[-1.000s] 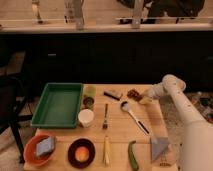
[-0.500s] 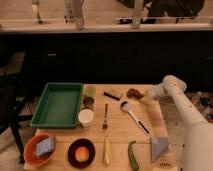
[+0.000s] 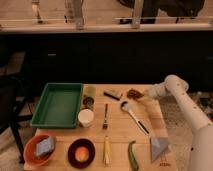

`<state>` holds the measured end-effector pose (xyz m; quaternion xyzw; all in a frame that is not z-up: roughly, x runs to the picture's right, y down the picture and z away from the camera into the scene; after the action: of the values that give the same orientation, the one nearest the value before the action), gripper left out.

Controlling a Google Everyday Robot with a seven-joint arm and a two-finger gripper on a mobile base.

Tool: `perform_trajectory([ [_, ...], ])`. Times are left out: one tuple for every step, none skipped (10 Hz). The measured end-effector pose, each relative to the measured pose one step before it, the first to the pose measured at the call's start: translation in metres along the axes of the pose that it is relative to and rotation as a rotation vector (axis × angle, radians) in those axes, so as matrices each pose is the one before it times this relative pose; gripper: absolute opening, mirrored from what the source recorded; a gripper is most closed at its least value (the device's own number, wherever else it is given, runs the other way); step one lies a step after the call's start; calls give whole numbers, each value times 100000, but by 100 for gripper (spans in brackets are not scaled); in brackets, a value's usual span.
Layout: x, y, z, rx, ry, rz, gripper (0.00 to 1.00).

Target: Place grapes in table surface

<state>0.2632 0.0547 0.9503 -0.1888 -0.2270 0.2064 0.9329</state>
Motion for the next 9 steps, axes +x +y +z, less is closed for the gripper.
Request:
perform_trajectory([
  [-745, 5, -543, 760, -1536, -1477, 9],
  [-738, 111, -304, 474, -1475, -1561, 9],
  [-699, -35, -459, 671, -1204, -1383, 9],
  [-950, 65, -575, 759, -1639, -2099, 9],
  [-868, -42, -572, 870, -1321, -1865, 9],
  [-602, -26, -389, 652, -954, -1288, 9],
  [-684, -41, -414, 850, -1238, -1422, 9],
  [-846, -25, -547, 1016, -1592, -1800, 9],
  [-499, 69, -200, 421, -1080, -1152, 9],
])
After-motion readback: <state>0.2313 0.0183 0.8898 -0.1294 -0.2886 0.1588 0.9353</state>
